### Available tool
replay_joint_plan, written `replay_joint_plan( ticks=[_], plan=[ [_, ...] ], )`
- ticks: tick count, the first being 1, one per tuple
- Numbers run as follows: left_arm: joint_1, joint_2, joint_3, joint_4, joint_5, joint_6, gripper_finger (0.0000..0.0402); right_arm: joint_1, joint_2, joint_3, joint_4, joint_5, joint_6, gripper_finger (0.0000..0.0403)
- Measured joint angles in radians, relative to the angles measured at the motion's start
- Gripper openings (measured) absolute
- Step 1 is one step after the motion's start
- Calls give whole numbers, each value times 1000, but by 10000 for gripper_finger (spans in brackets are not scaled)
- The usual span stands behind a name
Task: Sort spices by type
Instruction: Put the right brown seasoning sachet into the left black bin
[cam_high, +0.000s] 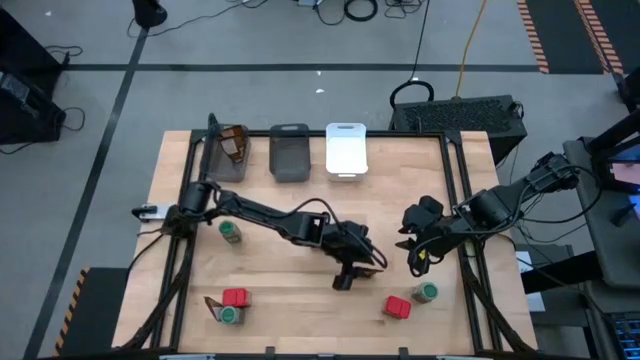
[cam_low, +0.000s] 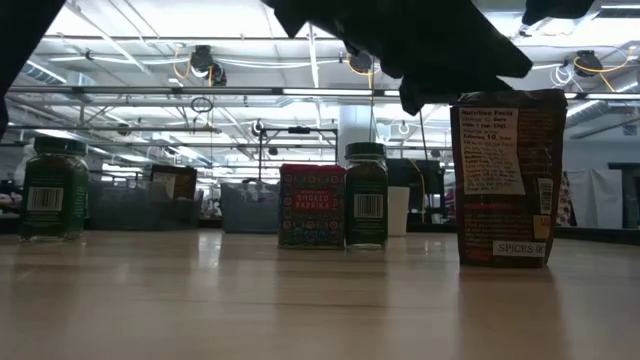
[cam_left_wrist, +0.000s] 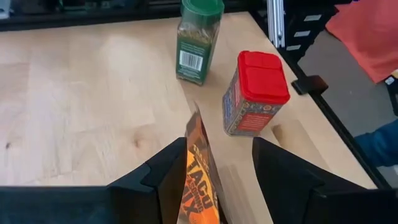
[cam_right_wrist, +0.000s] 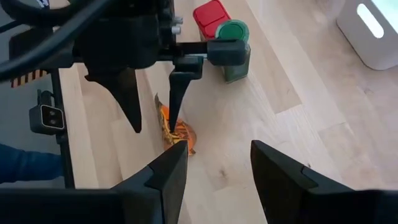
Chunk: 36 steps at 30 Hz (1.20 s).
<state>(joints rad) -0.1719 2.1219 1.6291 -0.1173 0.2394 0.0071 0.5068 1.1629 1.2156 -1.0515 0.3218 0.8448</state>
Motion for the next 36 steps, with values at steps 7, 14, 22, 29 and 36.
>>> replay_joint_plan(
  ticks=[7,14,22,29,36],
  plan=[
    [0,3,0,-1,-33,15,187,0,0,0,0,0,3,160],
    [-1,3,0,-55,-39,26,187,0,0,0,0,0,-12,160],
    [-8,3,0,-87,-63,25,172,0,0,0,0,46,-52,160],
    [-13,3,0,-90,-62,-19,68,0,0,0,0,40,-76,160],
    [19,-36,17,-96,-6,-35,5,0,-5,-1,-1,34,-119,160]
  ],
)
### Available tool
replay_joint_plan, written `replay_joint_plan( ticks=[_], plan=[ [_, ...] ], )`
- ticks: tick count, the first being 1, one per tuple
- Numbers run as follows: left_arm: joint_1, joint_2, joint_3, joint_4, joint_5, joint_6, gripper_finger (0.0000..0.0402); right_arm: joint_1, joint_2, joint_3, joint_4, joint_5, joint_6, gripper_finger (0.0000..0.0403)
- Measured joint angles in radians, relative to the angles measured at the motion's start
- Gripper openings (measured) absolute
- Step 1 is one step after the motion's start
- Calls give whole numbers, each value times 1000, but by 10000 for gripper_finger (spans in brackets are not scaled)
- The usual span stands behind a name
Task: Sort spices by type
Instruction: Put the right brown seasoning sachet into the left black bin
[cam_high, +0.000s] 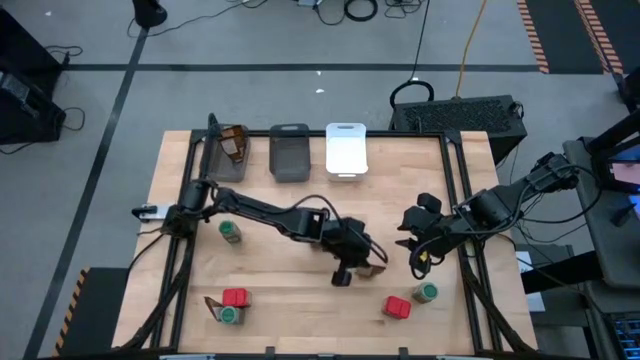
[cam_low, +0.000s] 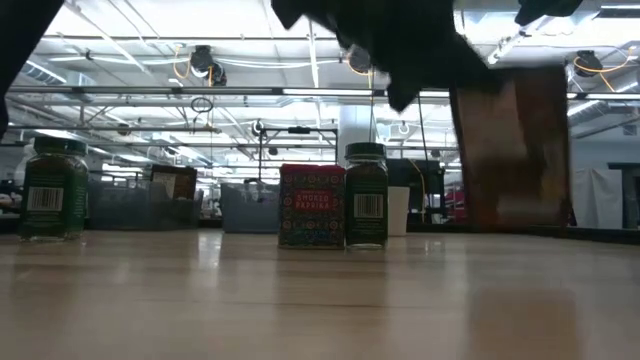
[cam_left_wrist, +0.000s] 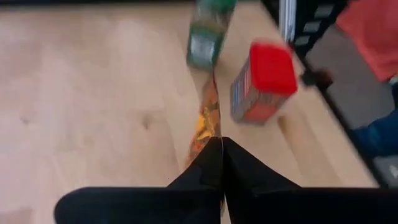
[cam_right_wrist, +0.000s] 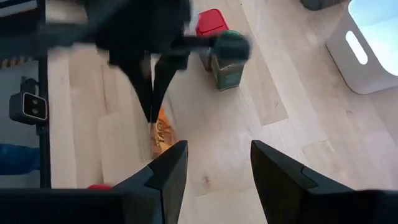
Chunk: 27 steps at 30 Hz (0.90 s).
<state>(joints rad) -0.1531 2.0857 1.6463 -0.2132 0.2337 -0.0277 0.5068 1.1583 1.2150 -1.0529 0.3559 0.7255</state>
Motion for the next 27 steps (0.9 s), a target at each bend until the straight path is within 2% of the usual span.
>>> replay_joint_plan(
  ticks=[8,13,17,27],
  plan=[
    [41,-164,1,-97,-14,-9,3,-1,-41,0,0,-29,15,160],
    [74,-287,1,-229,-152,48,2,-1,-59,0,0,-21,1,160],
    [140,-378,1,-346,-267,70,1,-1,-61,0,1,-17,-28,160],
    [352,-592,-1,-818,-436,94,1,-1,-61,0,9,-17,-33,160]
  ],
)
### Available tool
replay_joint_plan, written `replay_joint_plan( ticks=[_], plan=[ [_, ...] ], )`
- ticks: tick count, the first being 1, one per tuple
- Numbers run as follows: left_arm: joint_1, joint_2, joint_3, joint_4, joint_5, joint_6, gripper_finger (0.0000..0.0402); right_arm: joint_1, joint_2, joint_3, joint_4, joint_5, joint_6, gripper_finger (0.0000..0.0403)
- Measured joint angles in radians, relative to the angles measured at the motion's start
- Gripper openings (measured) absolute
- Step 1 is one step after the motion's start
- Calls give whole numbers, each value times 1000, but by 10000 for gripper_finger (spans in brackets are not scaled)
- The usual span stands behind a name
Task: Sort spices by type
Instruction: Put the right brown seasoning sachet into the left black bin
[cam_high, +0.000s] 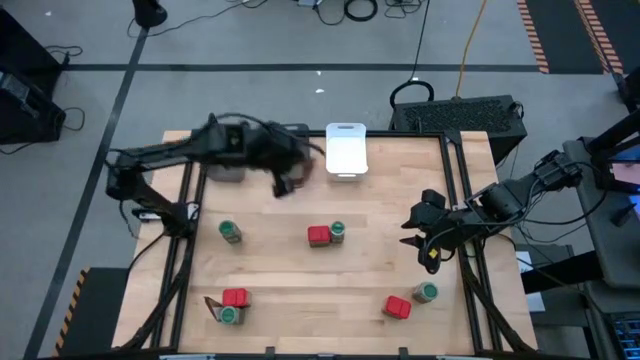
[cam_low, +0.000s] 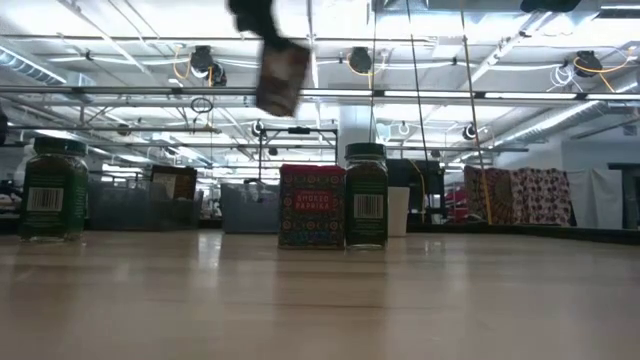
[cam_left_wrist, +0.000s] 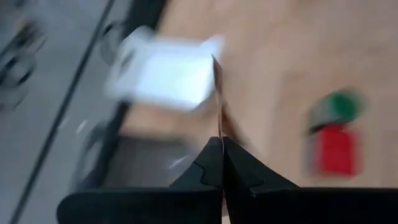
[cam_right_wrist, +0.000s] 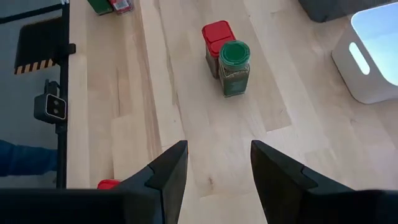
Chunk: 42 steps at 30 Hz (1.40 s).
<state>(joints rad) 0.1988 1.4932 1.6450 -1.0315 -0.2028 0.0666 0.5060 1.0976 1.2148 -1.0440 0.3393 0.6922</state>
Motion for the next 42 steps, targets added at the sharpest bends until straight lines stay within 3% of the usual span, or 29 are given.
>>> replay_joint_plan(
  ticks=[9,14,22,42],
  plan=[
    [286,-276,-196,-85,-25,1,0,7,1,-27,121,4,-16,160],
    [398,-371,-327,-78,28,55,0,7,3,-40,159,4,-17,160],
    [513,-411,-504,-34,106,178,0,7,2,-40,162,4,32,160],
    [677,-415,-715,192,92,269,0,7,47,-40,168,0,77,160]
  ],
)
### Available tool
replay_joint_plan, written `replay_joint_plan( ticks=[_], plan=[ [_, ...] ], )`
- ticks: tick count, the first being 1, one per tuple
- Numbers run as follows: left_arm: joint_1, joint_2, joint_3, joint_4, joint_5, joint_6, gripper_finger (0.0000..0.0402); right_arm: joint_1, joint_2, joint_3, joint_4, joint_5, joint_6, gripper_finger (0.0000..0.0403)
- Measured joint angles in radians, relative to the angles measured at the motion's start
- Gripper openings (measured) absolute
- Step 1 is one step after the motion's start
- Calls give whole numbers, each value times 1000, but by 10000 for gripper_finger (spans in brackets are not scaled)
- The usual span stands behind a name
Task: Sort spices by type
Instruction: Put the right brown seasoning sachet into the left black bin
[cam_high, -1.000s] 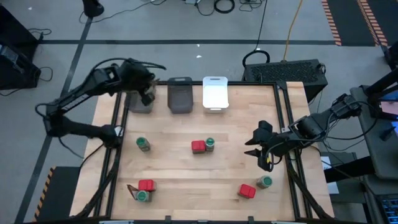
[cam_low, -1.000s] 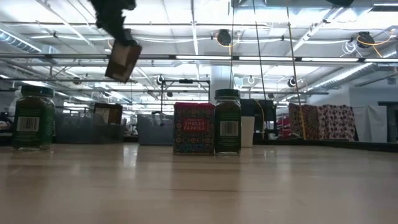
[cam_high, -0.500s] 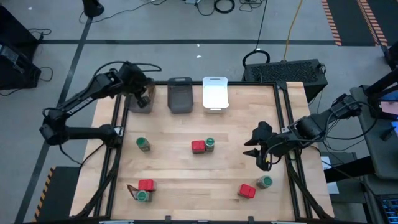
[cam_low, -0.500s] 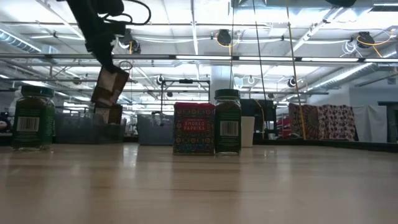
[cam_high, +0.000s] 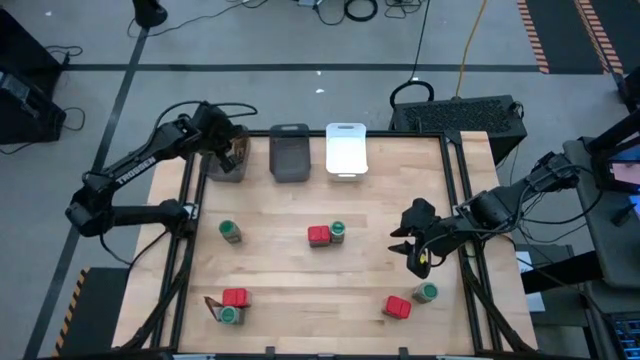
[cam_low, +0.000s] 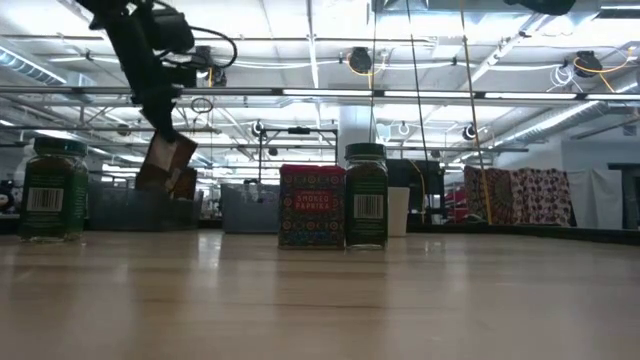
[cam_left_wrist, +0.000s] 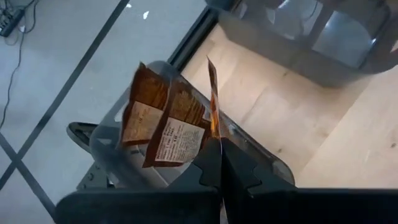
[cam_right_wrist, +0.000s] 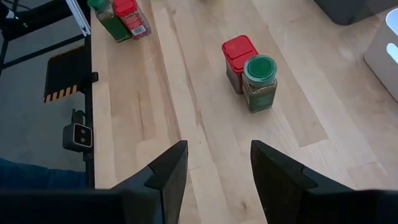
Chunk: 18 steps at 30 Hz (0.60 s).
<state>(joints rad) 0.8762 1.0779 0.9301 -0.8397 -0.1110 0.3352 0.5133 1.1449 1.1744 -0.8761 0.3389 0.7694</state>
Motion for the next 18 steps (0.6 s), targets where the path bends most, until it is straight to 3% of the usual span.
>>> replay_joint_plan(
  ticks=[18],
  plan=[
    [72,-1,-155,169,78,22,0,0,15,0,5,-1,29,160]
  ],
)
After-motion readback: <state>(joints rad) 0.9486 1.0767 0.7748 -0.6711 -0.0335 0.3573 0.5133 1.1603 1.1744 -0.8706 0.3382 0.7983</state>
